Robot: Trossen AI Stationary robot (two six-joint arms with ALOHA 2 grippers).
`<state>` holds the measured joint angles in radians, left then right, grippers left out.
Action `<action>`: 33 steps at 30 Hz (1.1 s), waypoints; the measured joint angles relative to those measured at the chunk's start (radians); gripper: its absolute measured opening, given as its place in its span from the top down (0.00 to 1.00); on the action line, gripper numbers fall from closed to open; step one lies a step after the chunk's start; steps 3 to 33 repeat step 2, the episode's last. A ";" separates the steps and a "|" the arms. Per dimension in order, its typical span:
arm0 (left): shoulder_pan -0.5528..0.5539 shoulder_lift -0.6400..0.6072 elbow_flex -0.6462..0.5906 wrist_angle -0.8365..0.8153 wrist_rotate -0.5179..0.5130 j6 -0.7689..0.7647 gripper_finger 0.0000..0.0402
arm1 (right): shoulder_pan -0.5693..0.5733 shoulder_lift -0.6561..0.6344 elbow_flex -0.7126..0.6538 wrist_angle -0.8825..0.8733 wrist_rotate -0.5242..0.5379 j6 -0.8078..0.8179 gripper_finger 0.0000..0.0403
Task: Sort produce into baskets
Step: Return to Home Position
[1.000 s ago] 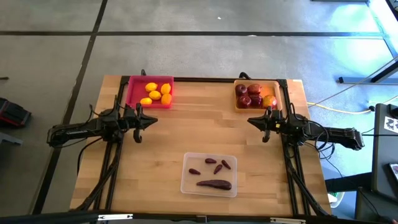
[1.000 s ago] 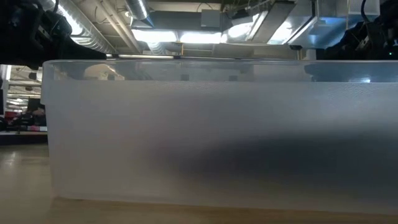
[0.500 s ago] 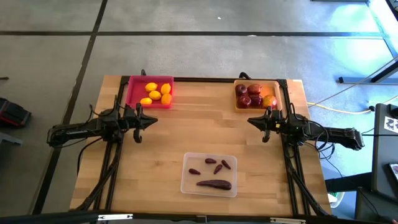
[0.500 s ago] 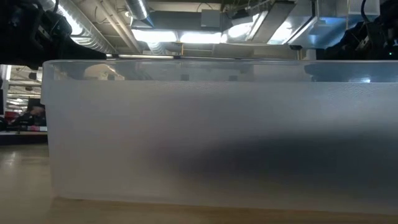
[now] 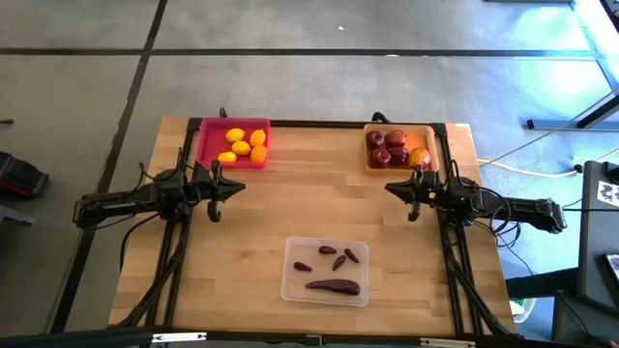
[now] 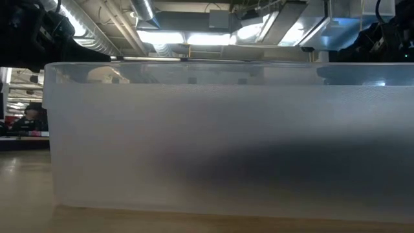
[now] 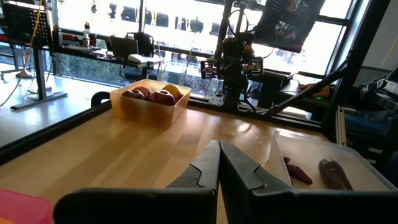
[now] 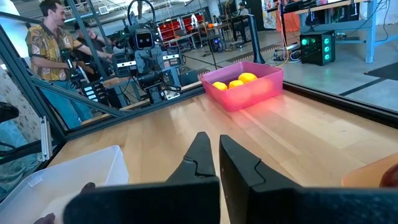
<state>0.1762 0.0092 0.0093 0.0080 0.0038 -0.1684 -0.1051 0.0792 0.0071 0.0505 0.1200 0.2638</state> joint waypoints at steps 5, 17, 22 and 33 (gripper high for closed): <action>0.000 0.000 0.000 0.000 0.000 0.000 0.99 | 0.000 0.000 0.000 0.000 0.000 0.000 0.99; 0.000 0.000 0.000 0.000 0.000 0.000 0.99 | 0.000 0.000 0.000 0.000 0.000 0.000 0.99; 0.000 0.000 0.000 0.000 0.000 0.000 0.99 | 0.000 0.000 0.000 0.000 0.000 0.000 0.99; 0.000 0.000 0.000 0.000 0.000 0.000 0.99 | 0.000 0.000 0.000 0.000 0.000 0.000 0.99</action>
